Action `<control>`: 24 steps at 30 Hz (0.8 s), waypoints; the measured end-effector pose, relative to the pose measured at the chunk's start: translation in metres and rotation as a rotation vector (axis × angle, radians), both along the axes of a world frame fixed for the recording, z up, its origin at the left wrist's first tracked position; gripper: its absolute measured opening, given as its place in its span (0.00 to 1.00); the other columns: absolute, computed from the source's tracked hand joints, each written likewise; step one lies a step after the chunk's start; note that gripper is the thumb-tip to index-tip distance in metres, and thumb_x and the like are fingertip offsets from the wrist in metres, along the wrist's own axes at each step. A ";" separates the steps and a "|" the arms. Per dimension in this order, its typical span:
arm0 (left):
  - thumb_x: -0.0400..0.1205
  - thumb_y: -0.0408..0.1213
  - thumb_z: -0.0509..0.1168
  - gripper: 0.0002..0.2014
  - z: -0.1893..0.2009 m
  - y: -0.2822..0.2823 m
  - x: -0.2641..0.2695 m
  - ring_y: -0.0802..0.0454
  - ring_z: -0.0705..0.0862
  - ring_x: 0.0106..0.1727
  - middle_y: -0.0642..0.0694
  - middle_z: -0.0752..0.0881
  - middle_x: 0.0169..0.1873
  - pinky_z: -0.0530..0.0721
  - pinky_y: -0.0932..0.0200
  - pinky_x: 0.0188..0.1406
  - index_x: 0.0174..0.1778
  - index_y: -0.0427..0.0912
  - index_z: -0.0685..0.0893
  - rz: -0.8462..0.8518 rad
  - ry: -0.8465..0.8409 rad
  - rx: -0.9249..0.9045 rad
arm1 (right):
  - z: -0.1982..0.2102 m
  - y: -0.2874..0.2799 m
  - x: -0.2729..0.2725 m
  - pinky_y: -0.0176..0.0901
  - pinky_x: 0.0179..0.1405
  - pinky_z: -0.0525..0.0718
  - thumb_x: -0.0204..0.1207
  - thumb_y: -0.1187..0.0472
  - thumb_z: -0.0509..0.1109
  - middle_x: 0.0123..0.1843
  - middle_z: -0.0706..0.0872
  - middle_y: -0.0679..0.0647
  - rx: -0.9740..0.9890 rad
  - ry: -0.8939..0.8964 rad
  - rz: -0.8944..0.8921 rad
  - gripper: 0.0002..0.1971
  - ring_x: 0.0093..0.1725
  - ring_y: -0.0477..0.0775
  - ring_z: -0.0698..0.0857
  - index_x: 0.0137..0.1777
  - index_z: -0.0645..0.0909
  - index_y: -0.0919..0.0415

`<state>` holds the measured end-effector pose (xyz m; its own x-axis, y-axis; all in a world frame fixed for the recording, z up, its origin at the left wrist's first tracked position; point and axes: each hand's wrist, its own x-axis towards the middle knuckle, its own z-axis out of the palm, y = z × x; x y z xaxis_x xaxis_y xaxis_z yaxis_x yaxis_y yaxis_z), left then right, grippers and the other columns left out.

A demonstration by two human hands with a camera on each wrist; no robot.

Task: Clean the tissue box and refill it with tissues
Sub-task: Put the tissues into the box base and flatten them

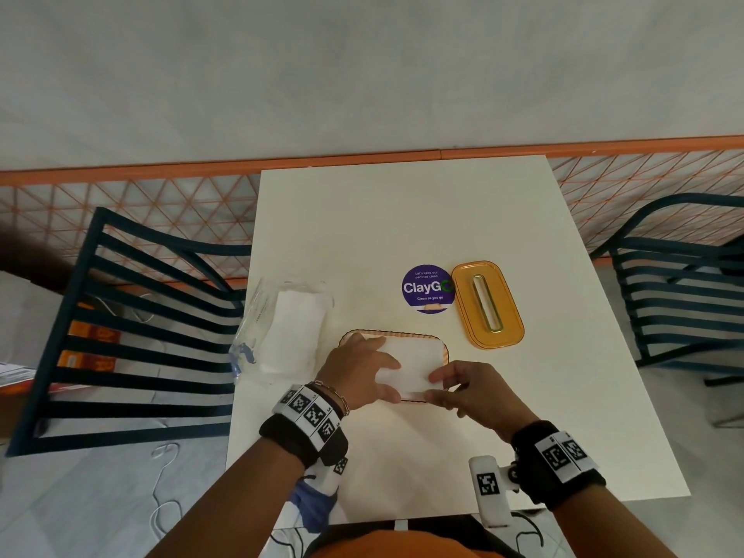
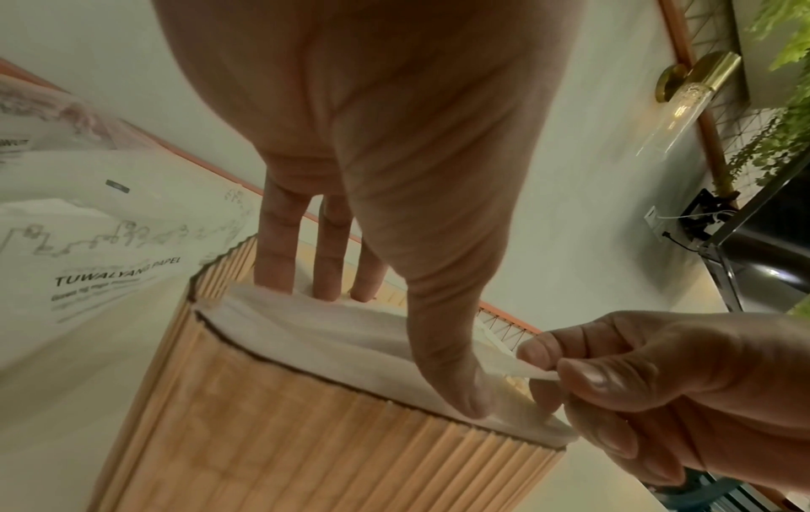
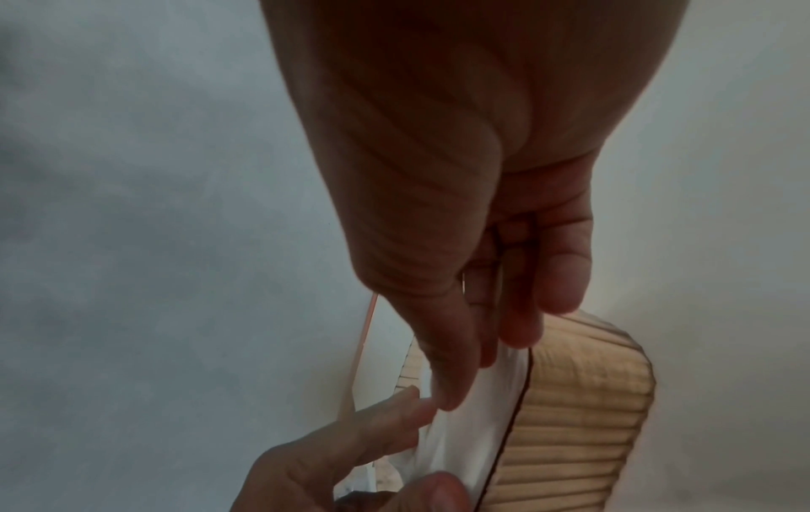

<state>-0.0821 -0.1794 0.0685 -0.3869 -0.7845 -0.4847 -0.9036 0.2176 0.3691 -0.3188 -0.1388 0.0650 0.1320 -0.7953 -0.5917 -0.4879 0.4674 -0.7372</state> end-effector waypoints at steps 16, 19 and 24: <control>0.77 0.57 0.75 0.15 -0.005 0.001 0.007 0.53 0.66 0.82 0.56 0.75 0.81 0.80 0.49 0.71 0.55 0.56 0.92 0.020 0.062 -0.036 | 0.012 0.001 0.013 0.33 0.43 0.76 0.60 0.37 0.86 0.51 0.83 0.40 -0.290 0.492 0.242 0.25 0.49 0.44 0.80 0.56 0.85 0.40; 0.77 0.58 0.75 0.15 -0.009 0.007 0.006 0.53 0.68 0.81 0.56 0.76 0.80 0.80 0.52 0.71 0.54 0.55 0.93 0.034 0.085 -0.112 | 0.009 -0.001 0.029 0.33 0.44 0.76 0.66 0.37 0.82 0.53 0.83 0.42 -0.406 0.507 0.337 0.24 0.50 0.44 0.79 0.60 0.85 0.41; 0.77 0.56 0.75 0.13 -0.014 0.009 0.011 0.56 0.67 0.81 0.58 0.77 0.79 0.79 0.55 0.70 0.49 0.54 0.93 0.086 0.136 -0.124 | 0.000 -0.010 0.046 0.38 0.49 0.82 0.78 0.47 0.73 0.55 0.85 0.46 -0.464 0.526 0.497 0.13 0.56 0.50 0.82 0.61 0.86 0.45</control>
